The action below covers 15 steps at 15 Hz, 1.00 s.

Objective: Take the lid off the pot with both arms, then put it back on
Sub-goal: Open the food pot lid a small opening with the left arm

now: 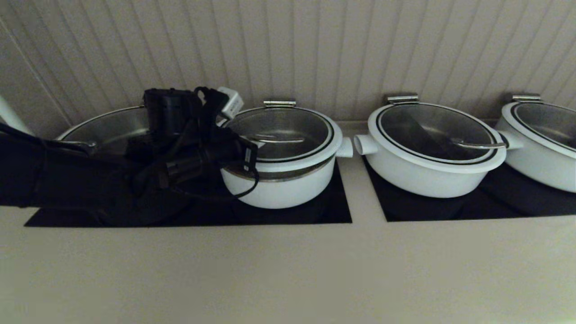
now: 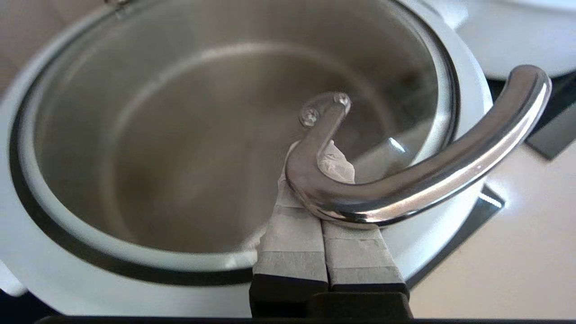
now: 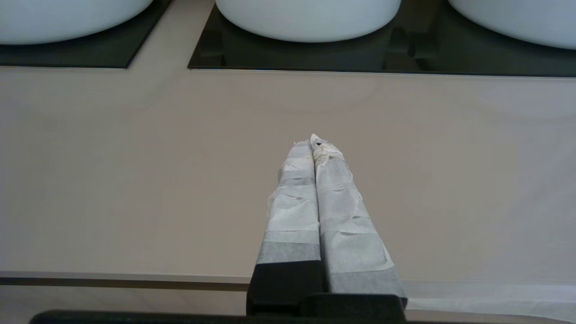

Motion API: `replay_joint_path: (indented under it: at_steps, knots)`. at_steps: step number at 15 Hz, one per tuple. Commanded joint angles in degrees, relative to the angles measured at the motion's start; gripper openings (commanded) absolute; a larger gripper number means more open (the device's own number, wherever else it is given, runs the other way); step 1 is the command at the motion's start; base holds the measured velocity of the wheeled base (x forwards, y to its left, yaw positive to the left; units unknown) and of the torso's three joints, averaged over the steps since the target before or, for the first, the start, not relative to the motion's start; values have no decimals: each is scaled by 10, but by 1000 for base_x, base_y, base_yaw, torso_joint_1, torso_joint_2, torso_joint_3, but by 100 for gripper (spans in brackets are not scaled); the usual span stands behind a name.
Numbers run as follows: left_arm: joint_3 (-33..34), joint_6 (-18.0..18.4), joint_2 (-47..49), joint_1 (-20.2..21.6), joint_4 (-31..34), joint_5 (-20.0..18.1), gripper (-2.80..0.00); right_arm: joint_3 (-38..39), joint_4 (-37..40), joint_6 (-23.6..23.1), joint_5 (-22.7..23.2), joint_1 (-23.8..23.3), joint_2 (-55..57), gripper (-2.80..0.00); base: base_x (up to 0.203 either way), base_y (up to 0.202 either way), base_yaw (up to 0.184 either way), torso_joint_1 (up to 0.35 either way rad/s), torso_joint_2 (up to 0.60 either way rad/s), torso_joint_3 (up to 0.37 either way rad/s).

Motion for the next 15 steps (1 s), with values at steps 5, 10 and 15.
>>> replay_joint_path:
  at_steps: [5,10,15]
  knots:
    - [-26,0,-4,0,-5,-1,-280,0,0,-1,0,-1,0,-280,0,0,0,0,0,0]
    - [-40,0,-17,0,-1,-1,-280,0,0,-1,0,-1,1,-280,0,0,0,0,0,0]
    - [-68,-2,-10,10,-4,-2,-280,0,0,-6,3,0,0,-280,0,0,0,0,0,0]
